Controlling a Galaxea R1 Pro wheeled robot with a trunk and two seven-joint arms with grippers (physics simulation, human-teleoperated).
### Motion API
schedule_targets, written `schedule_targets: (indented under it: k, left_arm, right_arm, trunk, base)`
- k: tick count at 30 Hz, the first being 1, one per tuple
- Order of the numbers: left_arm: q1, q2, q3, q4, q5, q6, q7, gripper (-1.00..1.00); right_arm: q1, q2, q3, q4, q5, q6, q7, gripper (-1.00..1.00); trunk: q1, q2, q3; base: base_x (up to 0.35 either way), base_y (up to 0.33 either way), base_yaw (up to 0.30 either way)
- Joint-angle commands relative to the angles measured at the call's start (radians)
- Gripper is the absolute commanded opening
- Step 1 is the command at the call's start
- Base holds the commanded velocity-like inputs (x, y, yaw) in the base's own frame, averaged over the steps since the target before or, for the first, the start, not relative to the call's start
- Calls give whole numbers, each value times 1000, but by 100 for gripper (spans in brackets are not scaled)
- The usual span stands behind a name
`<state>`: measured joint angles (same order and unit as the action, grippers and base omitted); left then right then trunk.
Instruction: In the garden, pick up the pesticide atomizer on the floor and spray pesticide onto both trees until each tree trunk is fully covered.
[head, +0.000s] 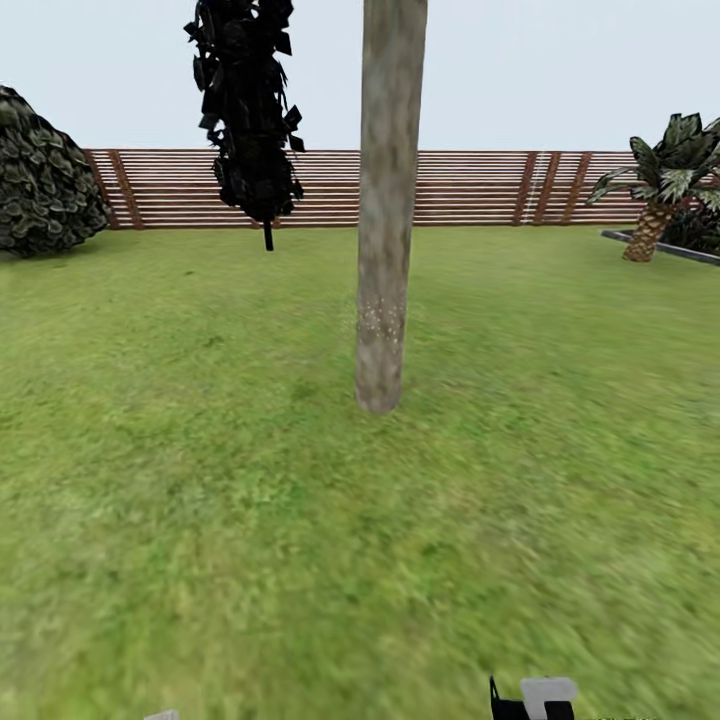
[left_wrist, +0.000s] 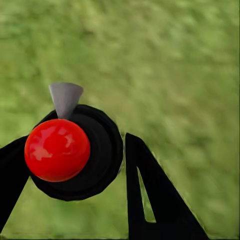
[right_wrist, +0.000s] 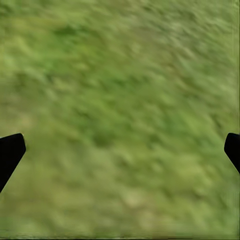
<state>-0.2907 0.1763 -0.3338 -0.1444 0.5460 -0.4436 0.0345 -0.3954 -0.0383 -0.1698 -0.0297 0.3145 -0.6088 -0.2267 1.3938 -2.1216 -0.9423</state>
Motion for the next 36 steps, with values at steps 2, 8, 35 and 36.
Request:
schedule_targets:
  k: [2, 8, 35, 36]
  left_arm:
    - [-1, 0, -8, 0, 5, -3, 4, -100]
    - [-1, 0, -8, 0, 5, -3, 4, -100]
    - [-1, 0, -8, 0, 5, -3, 4, -100]
    - [-1, 0, -8, 1, 5, -3, 4, -100]
  right_arm:
    - [0, 0, -7, 1, 11, -2, -5, 100]
    - [0, 0, -7, 1, 11, -3, -5, 100]
    - [0, 0, -7, 2, 11, -3, -5, 100]
    - [0, 0, -7, 2, 11, -3, -5, 100]
  trunk:
    - [-1, 0, -1]
    - [-1, 0, -1]
    - [-1, 0, -1]
    - [-1, 0, -1]
  base:
    - [-323, -10, 279]
    - [-119, -1, 279]
    - [0, 0, 279]
    - [0, 0, 279]
